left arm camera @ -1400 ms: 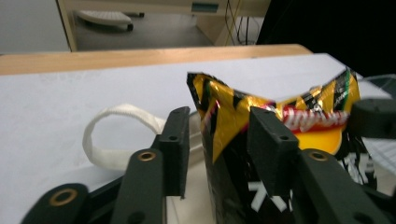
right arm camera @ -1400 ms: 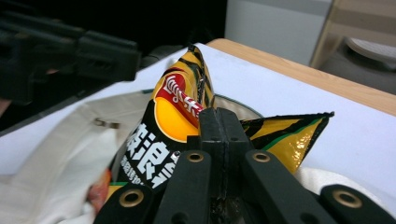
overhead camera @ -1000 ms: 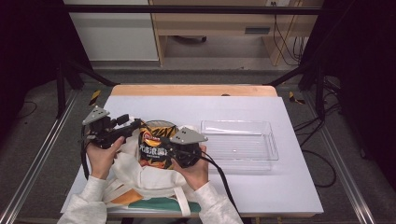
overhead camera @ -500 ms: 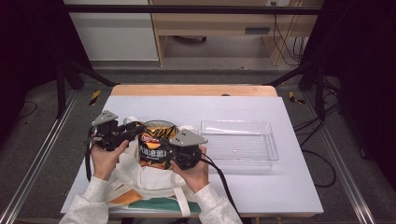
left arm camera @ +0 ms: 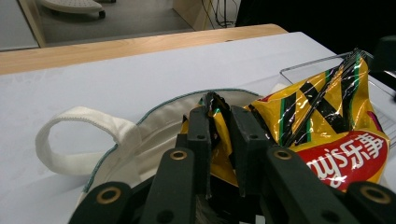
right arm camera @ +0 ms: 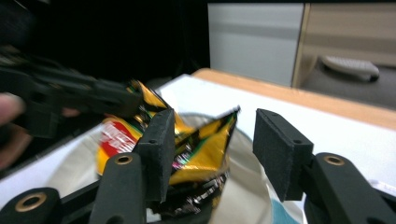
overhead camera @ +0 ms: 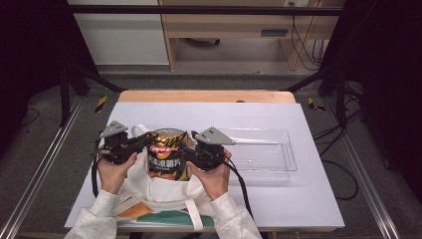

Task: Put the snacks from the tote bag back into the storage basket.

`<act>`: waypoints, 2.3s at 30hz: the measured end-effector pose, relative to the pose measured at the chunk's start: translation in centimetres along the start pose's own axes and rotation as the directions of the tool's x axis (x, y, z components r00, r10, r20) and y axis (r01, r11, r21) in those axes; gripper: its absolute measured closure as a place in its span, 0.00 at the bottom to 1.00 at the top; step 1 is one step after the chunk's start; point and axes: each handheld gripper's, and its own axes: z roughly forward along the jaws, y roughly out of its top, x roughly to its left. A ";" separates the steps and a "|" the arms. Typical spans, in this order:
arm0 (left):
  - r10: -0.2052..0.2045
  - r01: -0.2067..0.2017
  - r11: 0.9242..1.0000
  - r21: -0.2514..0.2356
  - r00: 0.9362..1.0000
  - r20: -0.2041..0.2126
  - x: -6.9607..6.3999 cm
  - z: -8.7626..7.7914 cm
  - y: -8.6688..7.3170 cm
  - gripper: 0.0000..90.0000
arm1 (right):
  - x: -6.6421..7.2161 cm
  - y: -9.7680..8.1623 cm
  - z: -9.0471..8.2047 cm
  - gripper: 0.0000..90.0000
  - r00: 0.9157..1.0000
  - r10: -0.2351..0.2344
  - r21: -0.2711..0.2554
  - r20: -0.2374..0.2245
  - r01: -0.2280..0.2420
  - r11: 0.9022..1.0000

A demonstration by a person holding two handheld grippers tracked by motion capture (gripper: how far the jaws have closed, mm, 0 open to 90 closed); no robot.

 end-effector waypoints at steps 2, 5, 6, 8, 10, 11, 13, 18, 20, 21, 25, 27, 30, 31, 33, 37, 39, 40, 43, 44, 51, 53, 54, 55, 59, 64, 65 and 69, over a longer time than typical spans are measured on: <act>0.002 -0.002 1.000 0.000 1.000 -0.002 -0.1 -0.2 0.0 0.89 | 0.1 -0.4 0.6 0.57 1.000 0.000 0.038 0.005 0.000 0.999; 0.004 -0.004 1.000 -0.001 1.000 -0.010 -0.3 -0.4 -0.2 0.90 | 0.0 -0.6 1.0 0.72 0.998 0.042 0.053 -0.042 -0.040 0.998; 0.004 -0.004 1.000 -0.001 1.000 -0.009 -0.3 -0.5 -0.2 0.90 | 0.1 -0.6 1.0 0.74 0.998 0.046 0.059 -0.040 -0.043 0.997; 0.002 -0.002 1.000 -0.003 1.000 -0.010 -0.4 -0.6 -0.2 0.90 | 0.2 -0.4 1.1 0.80 0.998 0.053 0.078 -0.038 -0.050 0.996; 0.004 -0.004 1.000 -0.006 1.000 -0.015 -0.5 -0.8 -0.2 0.90 | 0.2 -0.4 1.0 0.86 0.997 0.067 0.091 -0.034 -0.063 0.994; 0.004 -0.004 1.000 -0.006 1.000 -0.015 -0.5 -0.8 -0.2 0.91 | 0.2 -0.4 1.0 0.86 0.997 0.067 0.091 -0.034 -0.063 0.994; 0.004 -0.004 1.000 -0.012 1.000 -0.010 -0.5 -1.1 -0.2 0.91 | 0.3 -0.3 0.9 0.96 0.998 0.057 0.098 -0.018 -0.055 0.994; 0.006 -0.005 1.000 -0.030 1.000 0.002 -0.6 -1.7 -0.1 0.91 | 0.2 0.0 0.7 1.00 0.998 0.062 0.093 -0.033 -0.058 0.994; 0.008 -0.008 0.999 -0.043 1.000 0.006 -0.7 -2.1 0.0 0.91 | 0.2 0.3 0.5 1.00 0.997 0.062 0.083 -0.038 -0.059 0.995; 0.011 -0.010 0.998 -0.054 1.000 0.006 -0.8 -2.4 0.2 0.91 | 0.2 0.4 0.5 1.00 0.997 0.066 0.076 -0.041 -0.063 0.995; 0.011 -0.010 0.993 -0.114 1.000 0.009 -1.2 -3.6 0.8 0.93 | 0.6 1.5 -0.5 1.00 0.998 0.046 0.025 -0.054 -0.045 0.999; 0.012 -0.011 0.992 -0.127 1.000 0.009 -1.3 -3.9 0.9 0.93 | 0.9 2.0 -0.8 1.00 0.998 0.032 0.012 -0.053 -0.031 0.999; 0.020 -0.019 0.988 -0.152 1.000 0.004 -1.6 -4.6 1.2 0.94 | 1.0 2.5 -1.1 1.00 0.998 0.017 -0.002 -0.054 -0.017 1.000; 0.022 -0.021 0.986 -0.166 1.000 0.001 -1.8 -5.0 1.5 0.94 | 1.2 3.1 -1.3 1.00 0.999 0.009 -0.011 -0.052 -0.009 1.000; 0.022 -0.022 0.984 -0.176 1.000 0.000 -1.9 -5.2 1.6 0.94 | 1.2 3.2 -1.3 1.00 0.999 0.003 -0.014 -0.050 -0.003 1.000; 0.022 -0.022 0.978 -0.208 1.000 0.000 -2.4 -5.9 2.1 0.95 | 1.3 4.1 -1.7 1.00 0.999 -0.004 -0.033 -0.052 0.002 0.999; 0.024 -0.023 0.977 -0.212 1.000 -0.001 -2.5 -6.0 2.2 0.95 | 1.3 4.2 -1.7 1.00 0.998 -0.007 -0.037 -0.055 0.005 0.999; 0.027 -0.026 0.975 -0.220 1.000 0.001 -2.8 -6.2 2.4 0.95 | 1.3 4.5 -2.0 1.00 0.998 -0.008 -0.045 -0.057 0.006 0.999; 0.027 -0.025 0.973 -0.230 1.000 0.007 -3.0 -6.4 2.7 0.95 | 1.3 4.8 -2.4 1.00 0.998 -0.009 -0.050 -0.060 0.006 0.999; 0.027 -0.025 0.973 -0.230 1.000 0.007 -3.0 -6.4 2.7 0.95 | 1.2 4.8 -2.5 1.00 0.998 -0.011 -0.055 -0.061 0.007 0.998; 0.044 -0.039 0.967 -0.253 0.999 0.017 -3.9 -7.1 3.8 0.95 | 1.0 5.6 -3.4 1.00 0.998 -0.021 -0.069 -0.064 0.017 0.997; 0.043 -0.037 0.966 -0.258 0.999 0.020 -4.0 -7.2 3.9 0.95 | 1.0 6.0 -3.8 1.00 0.997 -0.025 -0.077 -0.068 0.020 0.997; 0.043 -0.036 0.964 -0.263 0.999 0.023 -4.1 -7.3 4.1 0.95 | 1.0 6.0 -3.8 1.00 0.997 -0.025 -0.077 -0.068 0.020 0.997; 0.043 -0.035 0.963 -0.266 0.999 0.024 -4.2 -7.4 4.2 0.95 | 1.0 6.2 -3.9 1.00 0.997 -0.030 -0.082 -0.068 0.025 0.996; 0.048 -0.040 0.961 -0.275 0.999 0.022 -4.7 -7.6 5.0 0.95 | 1.0 6.9 -4.5 1.00 0.997 -0.041 -0.094 -0.062 0.035 0.995; 0.067 -0.059 0.959 -0.278 0.998 0.018 -5.5 -7.5 6.2 0.95 | 0.5 7.5 -5.3 1.00 0.998 -0.039 -0.111 -0.052 0.033 0.993; 0.072 -0.064 0.958 -0.280 0.997 0.018 -5.8 -7.4 6.6 0.95 | 0.3 7.8 -5.6 1.00 0.998 -0.039 -0.117 -0.047 0.033 0.993; 0.077 -0.067 0.957 -0.282 0.997 0.024 -6.2 -7.1 7.3 0.95 | -0.1 8.3 -6.2 1.00 0.999 -0.039 -0.122 -0.039 0.034 0.992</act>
